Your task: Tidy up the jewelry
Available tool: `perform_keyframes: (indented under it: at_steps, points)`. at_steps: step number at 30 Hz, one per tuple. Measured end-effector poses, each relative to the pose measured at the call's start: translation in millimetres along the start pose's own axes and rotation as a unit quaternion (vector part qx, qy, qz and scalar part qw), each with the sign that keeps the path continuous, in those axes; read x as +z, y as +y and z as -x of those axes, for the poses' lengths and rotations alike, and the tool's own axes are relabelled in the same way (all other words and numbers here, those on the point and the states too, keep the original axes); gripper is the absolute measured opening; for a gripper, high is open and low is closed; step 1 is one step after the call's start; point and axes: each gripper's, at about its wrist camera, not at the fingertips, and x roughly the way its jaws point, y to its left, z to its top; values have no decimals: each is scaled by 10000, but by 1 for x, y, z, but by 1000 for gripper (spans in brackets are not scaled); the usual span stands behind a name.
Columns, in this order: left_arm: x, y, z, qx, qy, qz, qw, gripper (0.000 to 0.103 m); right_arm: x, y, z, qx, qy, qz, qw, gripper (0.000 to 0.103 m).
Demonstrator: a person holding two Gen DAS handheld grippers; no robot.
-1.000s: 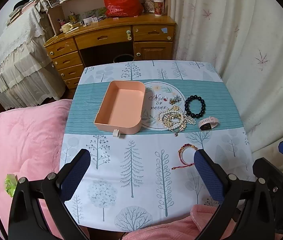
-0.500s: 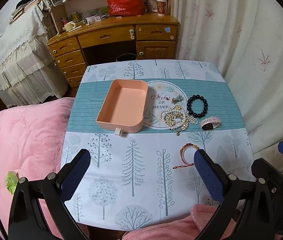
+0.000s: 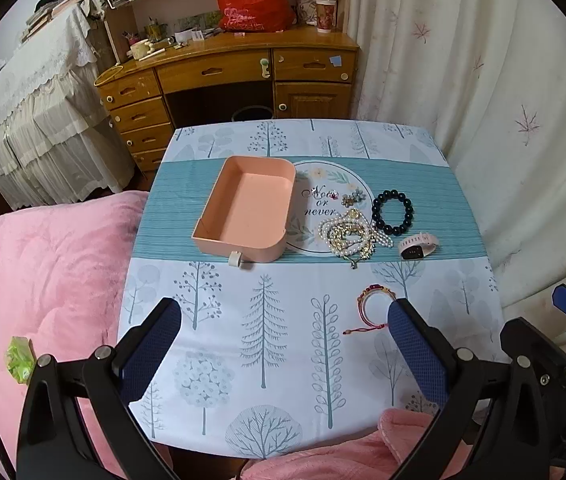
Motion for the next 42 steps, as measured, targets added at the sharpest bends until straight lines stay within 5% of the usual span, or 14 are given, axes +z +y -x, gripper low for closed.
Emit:
perform_keyframes:
  at_steps: [11,16,22,28,32,37,42]
  points:
    - [-14,19,5,-325,65,370,9988,102,-15,12,11,-337,-196,118,9992,103]
    - [-21,26,-11,-860,182,311,9956,102,-21,22,8,-661,-232,383,9968,103]
    - [-41,12,-42,-1060,182,-373,9935,102,-31,13,-9,-333,-90,168,9993,103]
    - [-62,-23,-81,-1406,500,-809,9855,102,-32,-36,-30,-920,-242,-329,9949,103]
    - [-72,-63,-106,-1010,444,-1199,9866,102,-23,-76,-59,-710,-160,-416,9965,103]
    - [-74,-101,-139,-929,351,-1059,9894,102,-11,-95,-104,-658,2,758,9949,103]
    - [-70,-129,-168,-585,122,-998,9932,102,-11,-103,-149,-149,-57,1618,9867,103]
